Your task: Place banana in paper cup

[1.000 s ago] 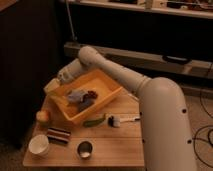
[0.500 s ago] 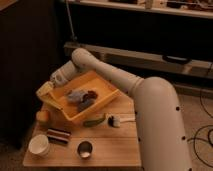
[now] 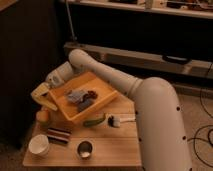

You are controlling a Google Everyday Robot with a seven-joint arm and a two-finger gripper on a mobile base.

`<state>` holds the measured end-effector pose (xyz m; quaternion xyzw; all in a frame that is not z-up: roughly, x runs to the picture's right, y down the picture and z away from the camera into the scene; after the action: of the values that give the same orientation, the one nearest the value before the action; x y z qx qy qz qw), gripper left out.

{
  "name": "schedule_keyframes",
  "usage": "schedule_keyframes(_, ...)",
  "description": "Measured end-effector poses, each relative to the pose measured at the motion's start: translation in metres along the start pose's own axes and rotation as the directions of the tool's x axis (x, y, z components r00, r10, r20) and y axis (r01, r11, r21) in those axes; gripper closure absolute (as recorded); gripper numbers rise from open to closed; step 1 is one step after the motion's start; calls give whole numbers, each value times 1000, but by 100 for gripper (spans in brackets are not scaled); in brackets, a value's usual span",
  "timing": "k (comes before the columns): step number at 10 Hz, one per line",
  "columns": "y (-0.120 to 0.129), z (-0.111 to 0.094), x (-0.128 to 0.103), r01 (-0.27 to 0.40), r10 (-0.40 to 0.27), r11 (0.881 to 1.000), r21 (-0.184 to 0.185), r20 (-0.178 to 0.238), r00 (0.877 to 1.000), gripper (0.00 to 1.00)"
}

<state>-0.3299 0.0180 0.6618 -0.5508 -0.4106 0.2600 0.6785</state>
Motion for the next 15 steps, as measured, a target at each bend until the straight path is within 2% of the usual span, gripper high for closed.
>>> schedule_keyframes(2,33,28,-4,35,-34,998,-51,20,999,100)
schedule_keyframes(4,73,57,-6,79,-79,993,-84,14,997,100)
schedule_keyframes(7,105,70,7,93,-93,990,-109,6,996,100)
schedule_keyframes(9,117,68,25,81,-79,989,-121,25,997,100)
schedule_keyframes(11,123,76,39,80,-75,986,-144,42,996,100)
schedule_keyframes(15,122,101,66,111,-109,979,-170,22,994,100)
